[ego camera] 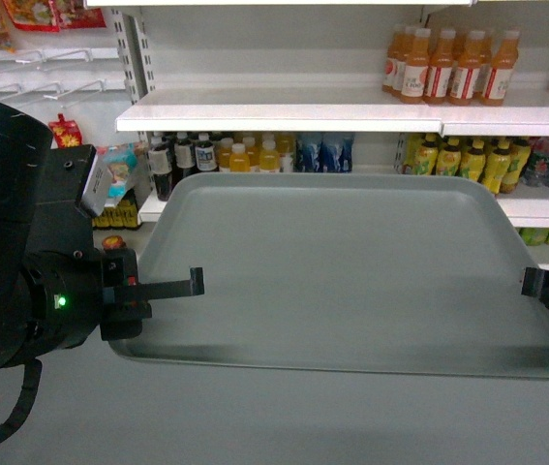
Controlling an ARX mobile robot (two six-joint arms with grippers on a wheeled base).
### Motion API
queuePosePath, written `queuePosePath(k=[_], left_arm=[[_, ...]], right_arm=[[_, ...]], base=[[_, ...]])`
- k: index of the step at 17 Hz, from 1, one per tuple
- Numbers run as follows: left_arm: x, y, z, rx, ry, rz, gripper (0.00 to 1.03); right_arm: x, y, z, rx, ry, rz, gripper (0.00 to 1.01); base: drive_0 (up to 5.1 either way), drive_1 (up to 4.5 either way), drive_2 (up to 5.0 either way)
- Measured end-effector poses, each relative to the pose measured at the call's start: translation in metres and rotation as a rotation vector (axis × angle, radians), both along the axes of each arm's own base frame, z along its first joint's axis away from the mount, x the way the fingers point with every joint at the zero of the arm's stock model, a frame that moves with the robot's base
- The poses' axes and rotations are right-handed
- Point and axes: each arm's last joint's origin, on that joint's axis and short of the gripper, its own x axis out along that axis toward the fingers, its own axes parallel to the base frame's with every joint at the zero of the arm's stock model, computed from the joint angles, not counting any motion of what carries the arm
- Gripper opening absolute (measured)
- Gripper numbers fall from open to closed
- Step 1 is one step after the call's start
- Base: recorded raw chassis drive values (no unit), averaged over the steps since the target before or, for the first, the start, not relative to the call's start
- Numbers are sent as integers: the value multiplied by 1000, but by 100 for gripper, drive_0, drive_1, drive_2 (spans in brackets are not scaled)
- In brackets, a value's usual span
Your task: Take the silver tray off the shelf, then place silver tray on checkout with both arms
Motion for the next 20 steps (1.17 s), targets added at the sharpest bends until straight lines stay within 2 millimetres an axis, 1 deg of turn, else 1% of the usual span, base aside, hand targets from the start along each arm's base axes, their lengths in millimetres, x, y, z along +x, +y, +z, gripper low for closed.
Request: queuePosePath(k=[18,20], left_arm=[[0,0,0,1,0,1,2],[-1,0,-1,4,10,1,2]], right_arm=[[0,0,0,0,-2,1,2],[-1,0,-1,0,10,1,2]], base=[[5,-428,438],[0,0,0]])
